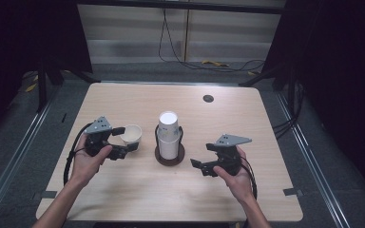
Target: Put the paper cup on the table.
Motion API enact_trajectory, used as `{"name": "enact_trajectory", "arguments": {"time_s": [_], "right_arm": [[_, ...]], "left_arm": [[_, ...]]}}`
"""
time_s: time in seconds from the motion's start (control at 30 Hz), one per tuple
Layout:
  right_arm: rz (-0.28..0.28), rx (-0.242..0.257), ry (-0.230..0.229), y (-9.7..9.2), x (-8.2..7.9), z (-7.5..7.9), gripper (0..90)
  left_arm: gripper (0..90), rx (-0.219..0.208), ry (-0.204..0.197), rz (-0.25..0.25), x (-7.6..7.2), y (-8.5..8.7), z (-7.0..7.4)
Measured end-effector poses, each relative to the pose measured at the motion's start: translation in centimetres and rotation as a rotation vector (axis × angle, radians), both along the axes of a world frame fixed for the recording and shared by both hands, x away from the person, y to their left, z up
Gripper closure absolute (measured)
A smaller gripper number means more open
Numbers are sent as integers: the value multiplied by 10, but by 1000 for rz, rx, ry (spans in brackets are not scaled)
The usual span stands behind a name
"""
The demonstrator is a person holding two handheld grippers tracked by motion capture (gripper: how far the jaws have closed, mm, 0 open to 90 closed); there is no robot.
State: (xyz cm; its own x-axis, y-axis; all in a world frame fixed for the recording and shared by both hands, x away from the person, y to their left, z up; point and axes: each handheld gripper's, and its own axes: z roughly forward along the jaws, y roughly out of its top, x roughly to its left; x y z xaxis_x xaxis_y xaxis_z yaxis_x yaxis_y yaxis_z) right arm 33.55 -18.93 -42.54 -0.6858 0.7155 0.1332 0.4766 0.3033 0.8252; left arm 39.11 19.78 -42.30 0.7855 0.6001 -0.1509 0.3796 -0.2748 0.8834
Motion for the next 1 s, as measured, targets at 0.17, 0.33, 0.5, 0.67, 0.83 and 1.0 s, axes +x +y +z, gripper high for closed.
{"name": "enact_trajectory", "arguments": {"time_s": [0.17, 0.33, 0.5, 0.67, 0.83, 1.0], "right_arm": [[-5, 1, 0, 0, 2, 0, 141], [-7, 5, -6, -1, 1, 0, 140], [-22, -2, 22, 0, 2, -10, 141], [-22, -10, 22, 3, -1, -10, 140], [-41, -18, 12, 0, -10, -17, 142], [-68, -35, 24, -3, -11, -26, 141]], "left_arm": [[167, 16, 6, -14, -10, -2, -9], [167, 19, 4, -33, -25, -2, -13], [167, 47, 27, -24, -35, -2, -27], [172, 33, 43, -32, -43, -5, -28], [171, 36, 74, -33, -49, -4, -37], [169, 36, 95, -21, -48, -3, -46]]}}
